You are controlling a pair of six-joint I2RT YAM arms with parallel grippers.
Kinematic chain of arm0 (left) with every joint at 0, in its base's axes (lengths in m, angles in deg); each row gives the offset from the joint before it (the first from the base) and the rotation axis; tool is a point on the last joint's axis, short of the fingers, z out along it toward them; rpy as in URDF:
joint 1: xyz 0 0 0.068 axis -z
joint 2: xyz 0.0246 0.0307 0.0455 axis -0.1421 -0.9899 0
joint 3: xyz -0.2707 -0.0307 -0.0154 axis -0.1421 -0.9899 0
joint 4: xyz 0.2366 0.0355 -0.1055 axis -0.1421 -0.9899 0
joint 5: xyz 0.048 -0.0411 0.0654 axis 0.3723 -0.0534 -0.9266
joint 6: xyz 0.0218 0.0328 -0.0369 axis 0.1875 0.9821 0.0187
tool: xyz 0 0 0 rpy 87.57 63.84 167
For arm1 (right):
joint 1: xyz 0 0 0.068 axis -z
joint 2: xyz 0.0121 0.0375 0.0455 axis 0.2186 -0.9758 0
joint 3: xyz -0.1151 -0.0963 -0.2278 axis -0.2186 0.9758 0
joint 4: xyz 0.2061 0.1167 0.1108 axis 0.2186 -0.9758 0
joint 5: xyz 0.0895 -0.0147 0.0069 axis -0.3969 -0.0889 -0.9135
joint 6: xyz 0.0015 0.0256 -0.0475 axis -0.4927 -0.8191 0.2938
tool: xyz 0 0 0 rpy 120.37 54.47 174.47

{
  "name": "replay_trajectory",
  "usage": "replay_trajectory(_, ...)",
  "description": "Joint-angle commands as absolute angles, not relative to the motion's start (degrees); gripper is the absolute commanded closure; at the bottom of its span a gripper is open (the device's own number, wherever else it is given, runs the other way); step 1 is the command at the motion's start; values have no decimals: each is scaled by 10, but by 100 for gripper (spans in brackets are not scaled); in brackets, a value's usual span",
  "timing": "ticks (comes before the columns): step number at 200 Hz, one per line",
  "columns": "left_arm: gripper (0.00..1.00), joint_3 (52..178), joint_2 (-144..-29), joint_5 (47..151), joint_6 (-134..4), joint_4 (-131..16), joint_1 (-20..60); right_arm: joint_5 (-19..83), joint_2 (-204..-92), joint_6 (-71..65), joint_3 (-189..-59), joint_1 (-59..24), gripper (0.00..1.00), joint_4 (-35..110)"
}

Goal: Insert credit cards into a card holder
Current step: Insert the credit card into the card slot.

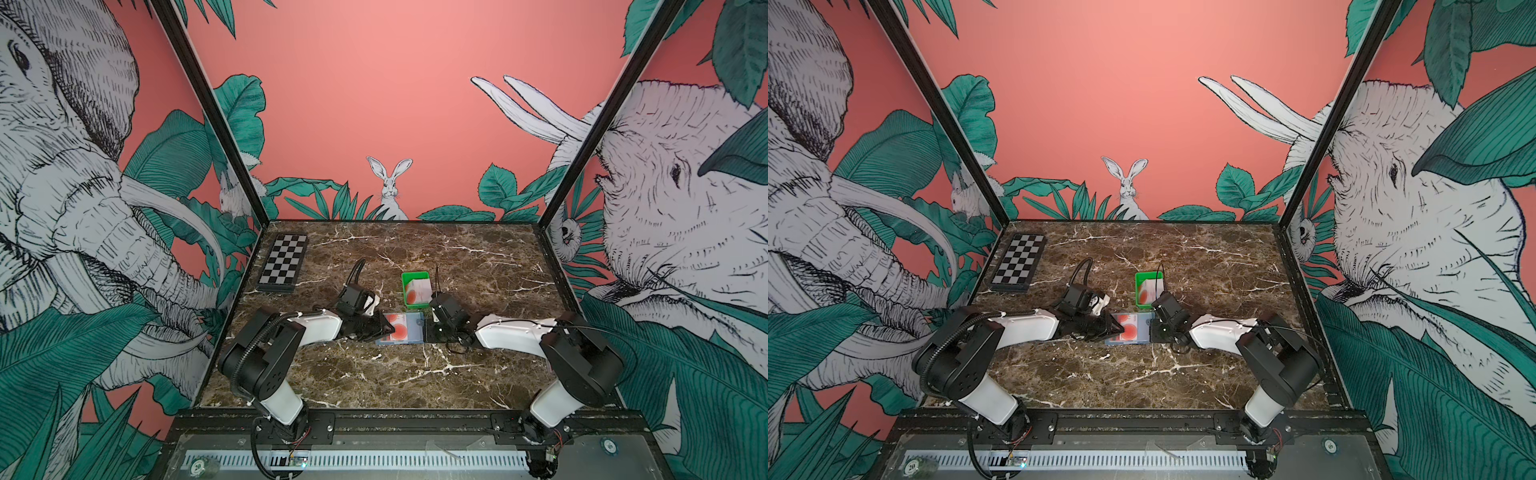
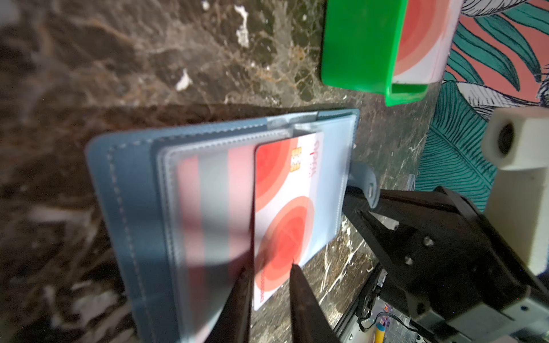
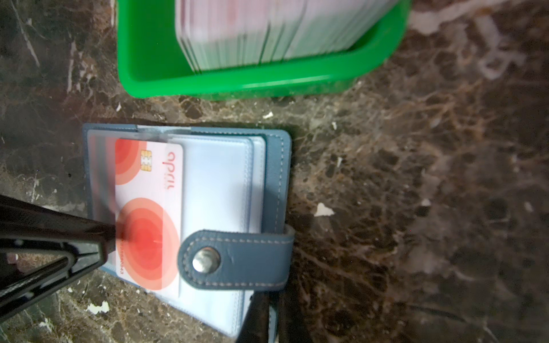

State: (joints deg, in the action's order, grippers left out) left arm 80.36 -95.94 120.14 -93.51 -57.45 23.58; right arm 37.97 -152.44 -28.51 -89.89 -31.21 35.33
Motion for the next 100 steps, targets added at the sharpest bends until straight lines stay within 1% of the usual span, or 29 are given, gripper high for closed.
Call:
replay_trajectory(1, 75, 817, -969, 1183, -928, -596, 242, 388, -1540, -279, -893, -312, 91, 344)
replay_trajectory(100, 77, 851, -999, 1185, -938, -583, 266, 385, -1540, -280, -893, -312, 90, 346)
